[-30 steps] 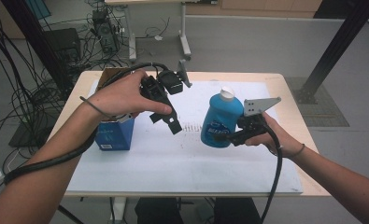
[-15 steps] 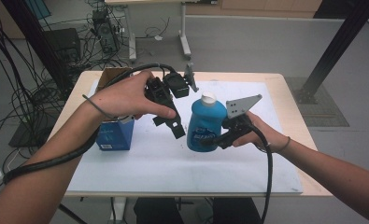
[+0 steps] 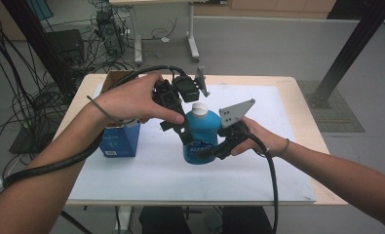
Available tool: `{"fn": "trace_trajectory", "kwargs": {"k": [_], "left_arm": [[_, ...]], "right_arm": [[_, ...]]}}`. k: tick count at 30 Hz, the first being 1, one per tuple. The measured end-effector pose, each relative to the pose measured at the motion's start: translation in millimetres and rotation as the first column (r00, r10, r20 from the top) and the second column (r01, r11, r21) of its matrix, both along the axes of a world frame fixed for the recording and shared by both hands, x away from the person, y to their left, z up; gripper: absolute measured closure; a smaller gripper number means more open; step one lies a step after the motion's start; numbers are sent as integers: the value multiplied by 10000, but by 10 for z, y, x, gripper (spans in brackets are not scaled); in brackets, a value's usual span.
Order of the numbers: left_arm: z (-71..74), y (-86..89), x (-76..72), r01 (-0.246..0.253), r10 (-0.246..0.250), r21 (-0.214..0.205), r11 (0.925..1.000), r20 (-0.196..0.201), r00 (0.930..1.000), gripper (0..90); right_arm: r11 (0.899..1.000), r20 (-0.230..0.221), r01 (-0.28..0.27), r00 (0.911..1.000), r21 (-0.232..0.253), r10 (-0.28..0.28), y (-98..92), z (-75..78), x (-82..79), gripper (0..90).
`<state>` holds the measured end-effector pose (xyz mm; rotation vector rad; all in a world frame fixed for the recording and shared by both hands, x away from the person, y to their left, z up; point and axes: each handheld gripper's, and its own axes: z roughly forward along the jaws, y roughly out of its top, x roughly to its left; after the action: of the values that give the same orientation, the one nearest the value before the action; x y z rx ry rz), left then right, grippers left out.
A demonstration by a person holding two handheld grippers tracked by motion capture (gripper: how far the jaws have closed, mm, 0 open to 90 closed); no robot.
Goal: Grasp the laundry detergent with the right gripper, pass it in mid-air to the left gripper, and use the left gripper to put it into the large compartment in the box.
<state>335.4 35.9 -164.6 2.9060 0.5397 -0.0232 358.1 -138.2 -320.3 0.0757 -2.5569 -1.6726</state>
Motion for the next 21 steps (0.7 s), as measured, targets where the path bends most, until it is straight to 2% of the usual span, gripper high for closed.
{"fn": "trace_trajectory", "kwargs": {"k": [10,21], "left_arm": [[49,-116,-25,468,-471,324,9984,86,9989,106],[69,-193,-48,639,-643,322,9974,127,9978,108]], "right_arm": [[9995,41,-286,9996,-112,287,110,14,-33,415],[9991,159,-406,9990,-111,407,159,24,-49,415]]}}
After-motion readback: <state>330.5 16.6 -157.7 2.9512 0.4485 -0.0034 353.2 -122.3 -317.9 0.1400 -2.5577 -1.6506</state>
